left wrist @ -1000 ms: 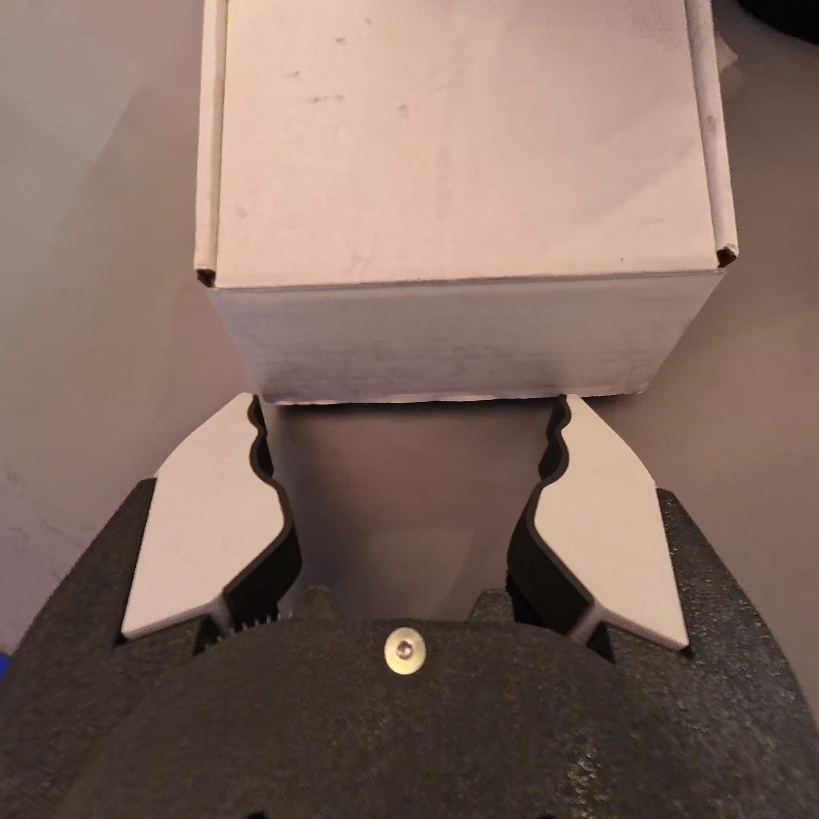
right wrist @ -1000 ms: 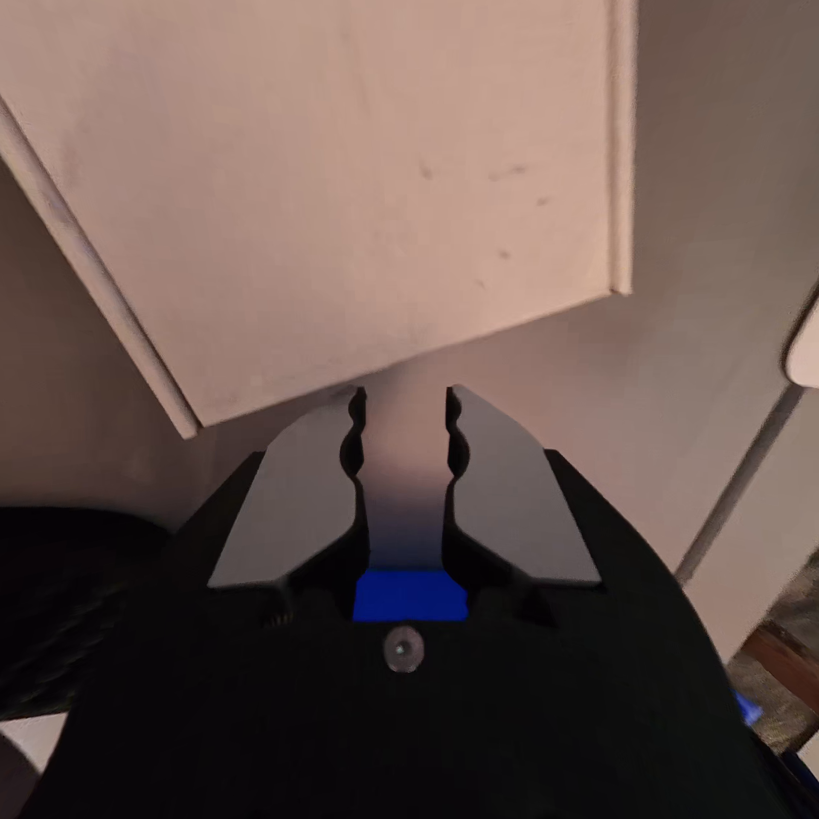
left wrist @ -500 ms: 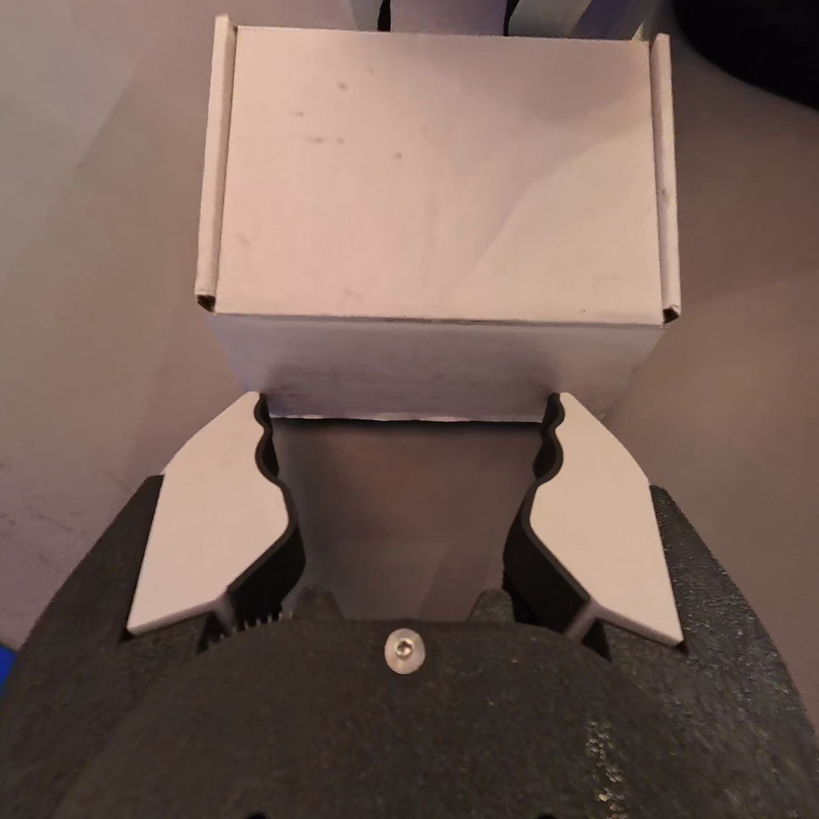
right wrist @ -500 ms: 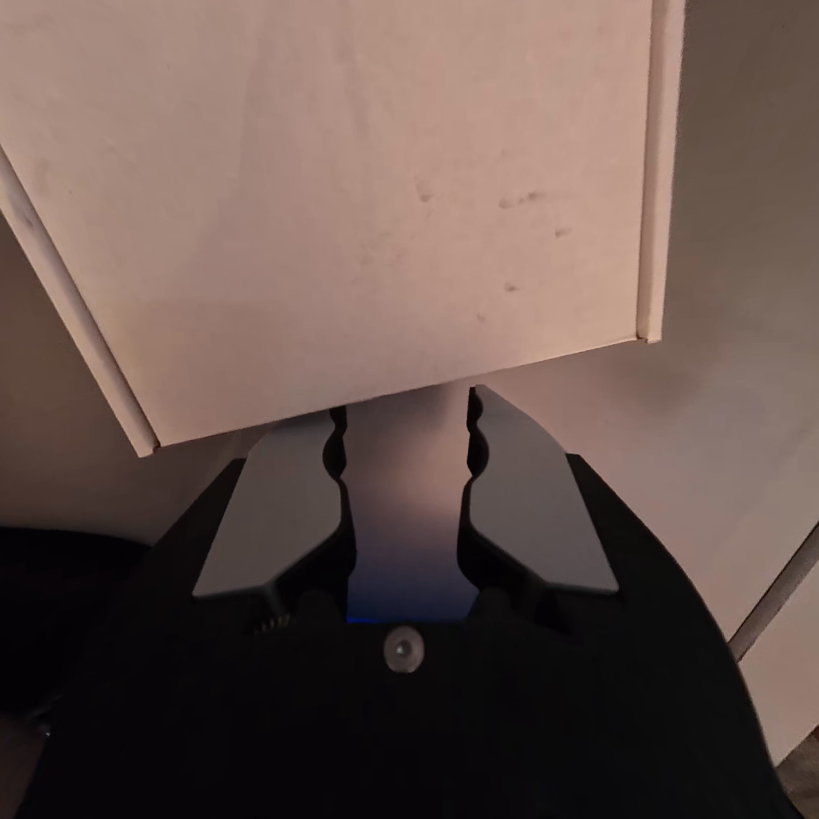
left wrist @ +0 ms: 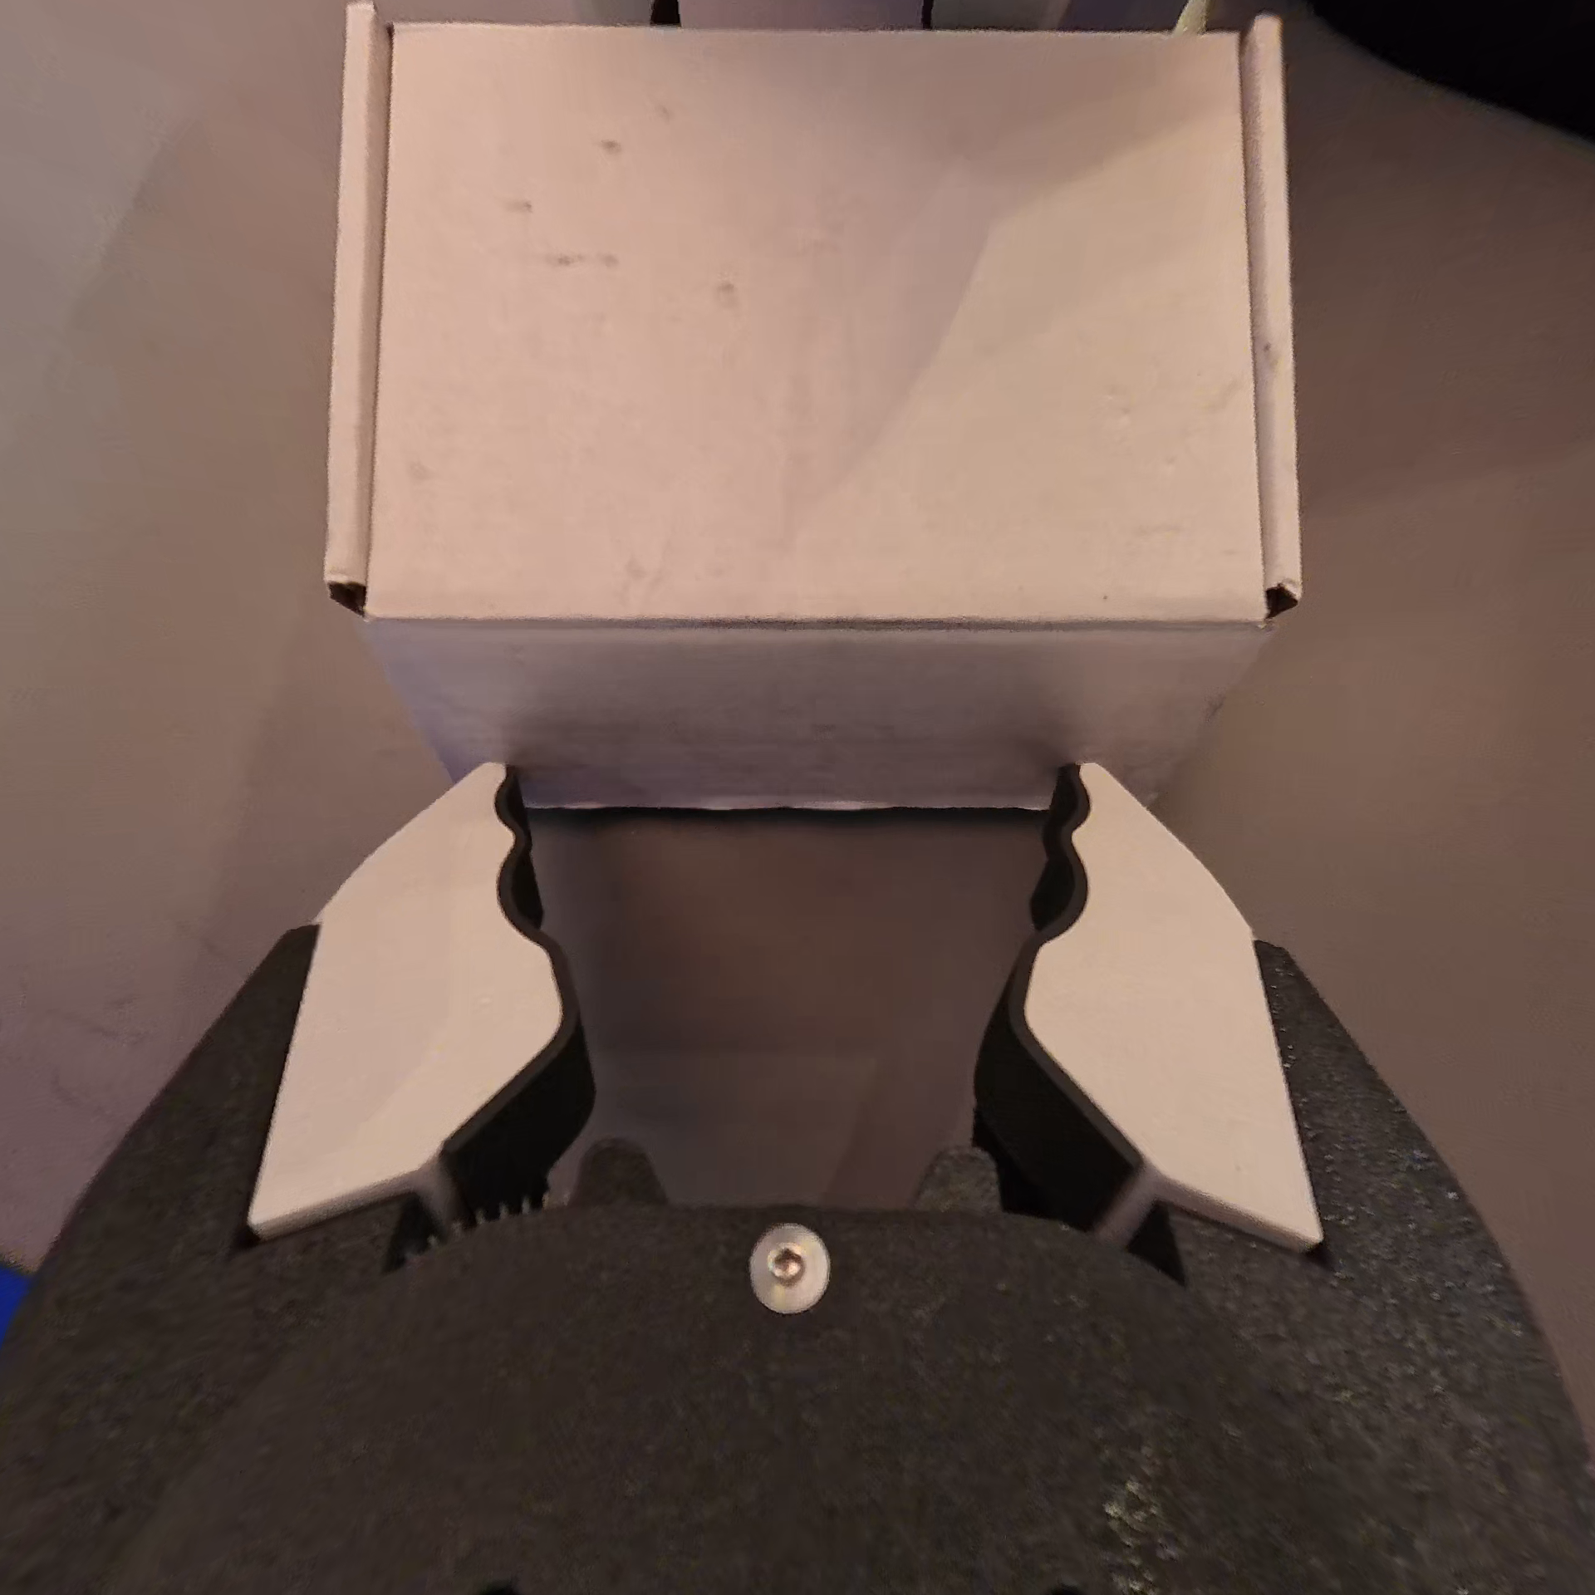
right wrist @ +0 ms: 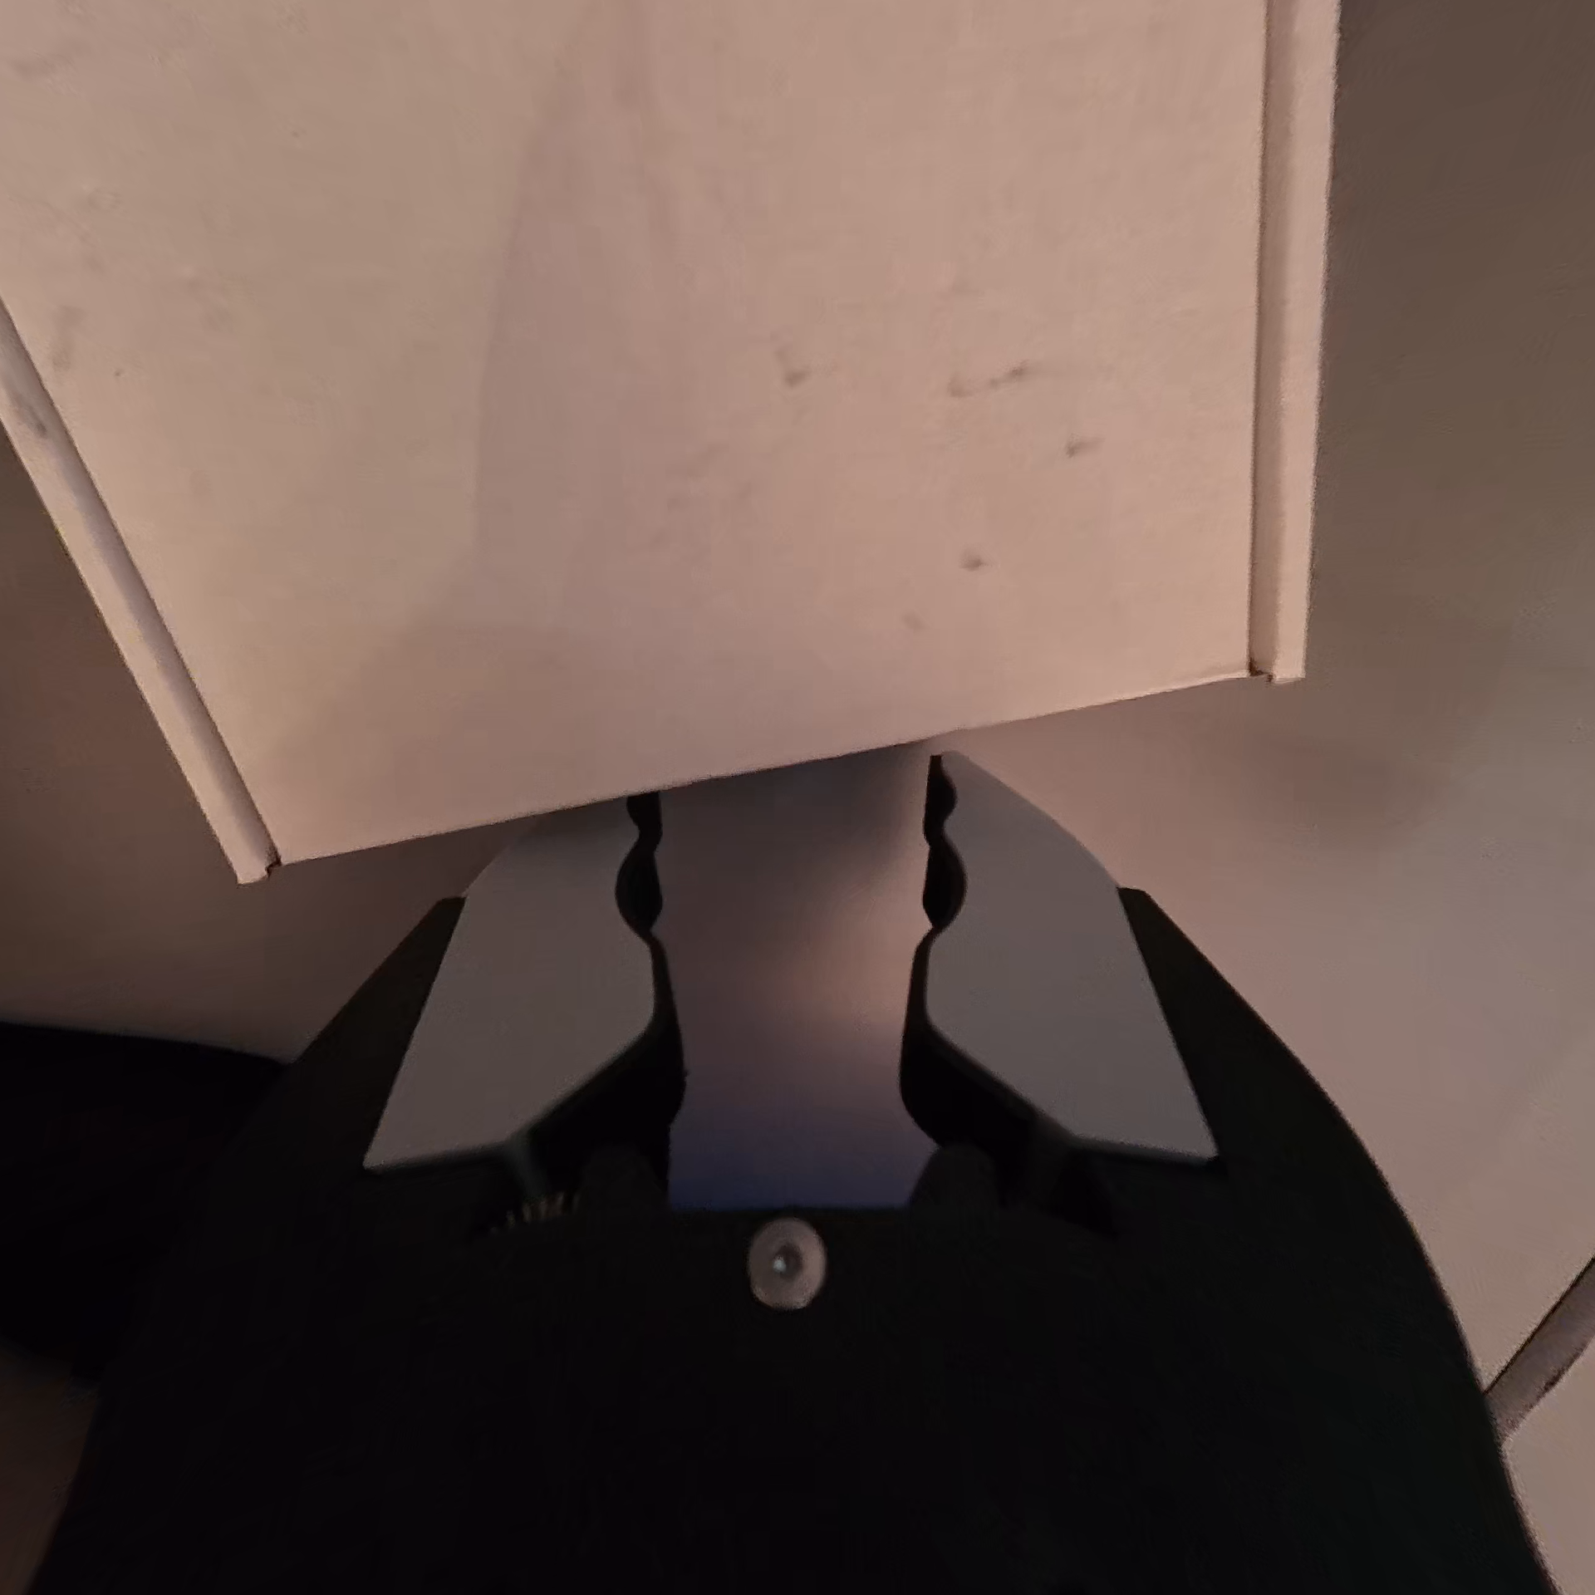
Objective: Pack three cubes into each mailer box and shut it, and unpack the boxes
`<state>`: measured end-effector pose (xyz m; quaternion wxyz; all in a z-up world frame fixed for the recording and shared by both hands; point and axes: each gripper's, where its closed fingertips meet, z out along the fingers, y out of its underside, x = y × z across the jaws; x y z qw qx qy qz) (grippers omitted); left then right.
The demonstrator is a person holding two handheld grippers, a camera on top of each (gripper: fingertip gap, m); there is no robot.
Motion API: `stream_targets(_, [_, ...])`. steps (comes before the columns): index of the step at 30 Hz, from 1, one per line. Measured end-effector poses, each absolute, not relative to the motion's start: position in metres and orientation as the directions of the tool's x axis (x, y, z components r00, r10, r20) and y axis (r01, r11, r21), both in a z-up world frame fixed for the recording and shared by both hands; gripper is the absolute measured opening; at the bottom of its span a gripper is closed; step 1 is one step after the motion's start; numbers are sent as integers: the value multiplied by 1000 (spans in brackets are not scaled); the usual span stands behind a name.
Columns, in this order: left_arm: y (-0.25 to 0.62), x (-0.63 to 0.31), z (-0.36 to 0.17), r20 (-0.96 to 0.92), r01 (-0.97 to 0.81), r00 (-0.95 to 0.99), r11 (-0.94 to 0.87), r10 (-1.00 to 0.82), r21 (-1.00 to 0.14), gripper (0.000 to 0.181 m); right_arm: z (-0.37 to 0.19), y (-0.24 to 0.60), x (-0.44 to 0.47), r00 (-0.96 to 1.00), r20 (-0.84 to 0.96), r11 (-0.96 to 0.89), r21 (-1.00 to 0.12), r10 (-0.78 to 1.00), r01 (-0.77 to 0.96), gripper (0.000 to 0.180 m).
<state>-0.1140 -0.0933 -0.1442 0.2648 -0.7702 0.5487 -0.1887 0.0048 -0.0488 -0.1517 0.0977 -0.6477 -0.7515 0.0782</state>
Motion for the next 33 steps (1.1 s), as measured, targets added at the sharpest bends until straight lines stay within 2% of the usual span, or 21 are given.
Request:
stream_targets(12, [-90,-104,-150,-18,-744,296,-218,-955,-631,113,-151,-57,-2,-196,52,203,-264,979,943,58])
stream_targets(33, [-88,-97,-153,-24,-751,271,-196,-962,-631,115,-153,-59,-3,-171,9,166,-287,985,944,57])
